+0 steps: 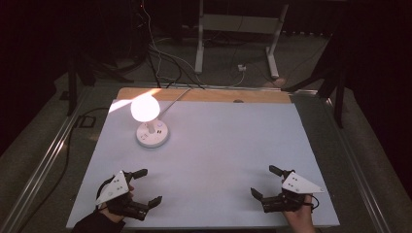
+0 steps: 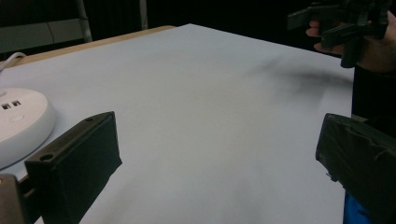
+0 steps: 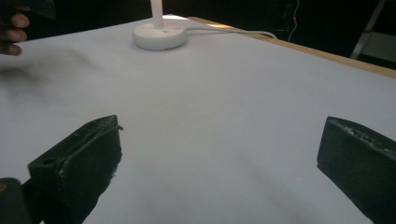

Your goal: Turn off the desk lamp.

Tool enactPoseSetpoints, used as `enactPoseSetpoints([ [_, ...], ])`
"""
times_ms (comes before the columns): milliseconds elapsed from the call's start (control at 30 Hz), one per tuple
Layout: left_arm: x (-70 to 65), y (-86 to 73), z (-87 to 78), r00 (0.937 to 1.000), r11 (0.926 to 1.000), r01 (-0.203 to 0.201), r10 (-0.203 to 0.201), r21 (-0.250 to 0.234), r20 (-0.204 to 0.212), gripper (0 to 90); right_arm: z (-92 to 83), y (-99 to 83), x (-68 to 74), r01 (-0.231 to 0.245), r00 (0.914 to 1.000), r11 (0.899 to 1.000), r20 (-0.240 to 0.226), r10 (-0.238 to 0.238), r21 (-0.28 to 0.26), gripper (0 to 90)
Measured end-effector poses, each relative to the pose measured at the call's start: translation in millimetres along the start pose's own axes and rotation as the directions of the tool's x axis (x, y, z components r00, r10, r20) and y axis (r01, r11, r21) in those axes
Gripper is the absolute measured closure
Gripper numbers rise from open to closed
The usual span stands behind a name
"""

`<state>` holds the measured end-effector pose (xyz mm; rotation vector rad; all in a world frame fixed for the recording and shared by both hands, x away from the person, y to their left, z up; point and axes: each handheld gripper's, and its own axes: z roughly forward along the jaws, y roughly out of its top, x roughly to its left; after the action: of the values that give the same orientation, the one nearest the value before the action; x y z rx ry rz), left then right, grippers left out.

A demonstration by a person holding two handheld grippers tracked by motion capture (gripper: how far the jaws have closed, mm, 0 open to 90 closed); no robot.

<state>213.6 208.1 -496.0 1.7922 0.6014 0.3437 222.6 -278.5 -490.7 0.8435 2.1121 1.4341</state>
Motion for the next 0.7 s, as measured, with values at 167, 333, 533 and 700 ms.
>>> enactPoseSetpoints([
  [167,-0.9,0.1,-0.1,0.9999,0.9999,-0.009,0.008,0.012,0.007,0.4,-0.9,0.6,-0.4,0.000,0.9999,1.000,0.016,0.000,-0.009,0.0],
  [333,-1.1,-0.1,0.1,0.9998,0.9997,-0.012,0.012,0.019,0.015,0.5,-1.5,1.0,-1.4,-0.008,0.9998,1.000,0.020,0.009,-0.014,0.0],
  [533,-2.3,-0.2,0.6,0.9993,0.9990,-0.026,0.025,0.036,0.027,0.5,-1.3,1.4,-0.4,-0.003,0.9998,1.000,0.018,0.004,-0.005,0.0],
  [700,-3.2,-0.4,1.9,0.9969,0.9985,-0.021,0.017,0.051,0.077,0.5,-1.4,1.5,0.0,-0.005,0.9999,1.000,0.014,0.005,-0.006,0.0],
])
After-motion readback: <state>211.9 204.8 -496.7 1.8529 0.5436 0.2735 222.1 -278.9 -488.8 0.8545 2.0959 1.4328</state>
